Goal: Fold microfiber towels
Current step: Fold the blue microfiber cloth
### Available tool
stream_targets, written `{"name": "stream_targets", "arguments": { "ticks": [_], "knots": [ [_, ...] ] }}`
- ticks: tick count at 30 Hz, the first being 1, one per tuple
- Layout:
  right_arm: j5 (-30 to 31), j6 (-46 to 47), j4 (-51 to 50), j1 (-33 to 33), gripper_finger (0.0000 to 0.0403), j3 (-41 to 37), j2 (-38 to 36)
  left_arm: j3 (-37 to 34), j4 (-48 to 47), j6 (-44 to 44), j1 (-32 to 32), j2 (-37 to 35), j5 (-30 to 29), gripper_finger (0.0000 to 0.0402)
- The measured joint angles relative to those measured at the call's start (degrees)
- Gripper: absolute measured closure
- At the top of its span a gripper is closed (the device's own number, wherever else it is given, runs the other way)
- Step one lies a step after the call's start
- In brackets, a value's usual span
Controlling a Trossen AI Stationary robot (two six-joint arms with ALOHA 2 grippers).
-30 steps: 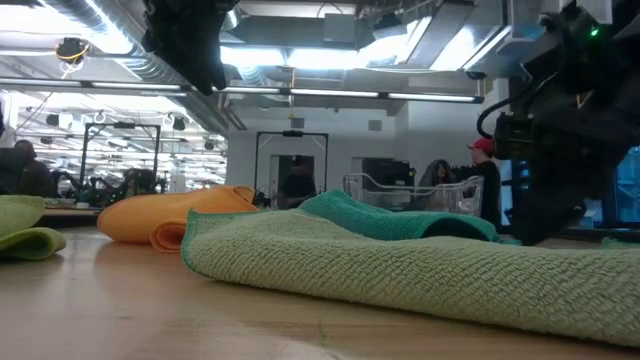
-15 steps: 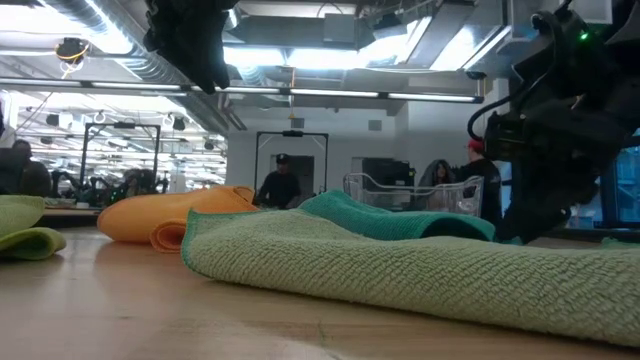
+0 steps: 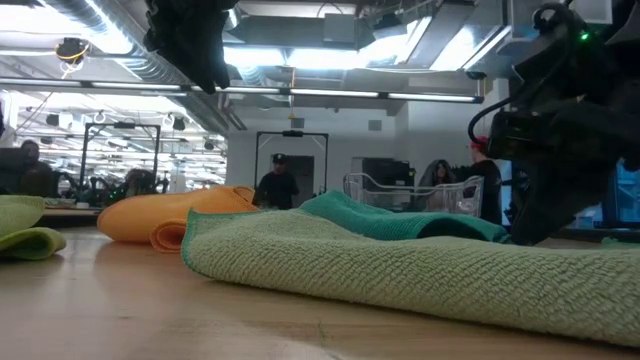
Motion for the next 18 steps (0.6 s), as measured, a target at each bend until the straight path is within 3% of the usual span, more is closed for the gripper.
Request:
{"name": "stream_targets", "arguments": {
  "ticks": [9, 14, 18],
  "knots": [
    [2.3, 0.1, -0.4, 0.0, 0.0389, -0.1, 0.1, 0.0, 0.3, 0.0, 0.0, 0.0, 0.0, 0.0195],
    [3.6, -0.5, 0.2, 0.2, 0.0396, 0.4, 0.1, 0.0, 0.3, 0.0, 0.0, 0.0, 0.0, 0.0195],
    [7.9, -7.1, -3.3, 0.2, 0.0397, 4.7, 0.4, 0.0, 0.3, 0.0, 0.0, 0.0, 0.0, 0.0195]
  ]
}}
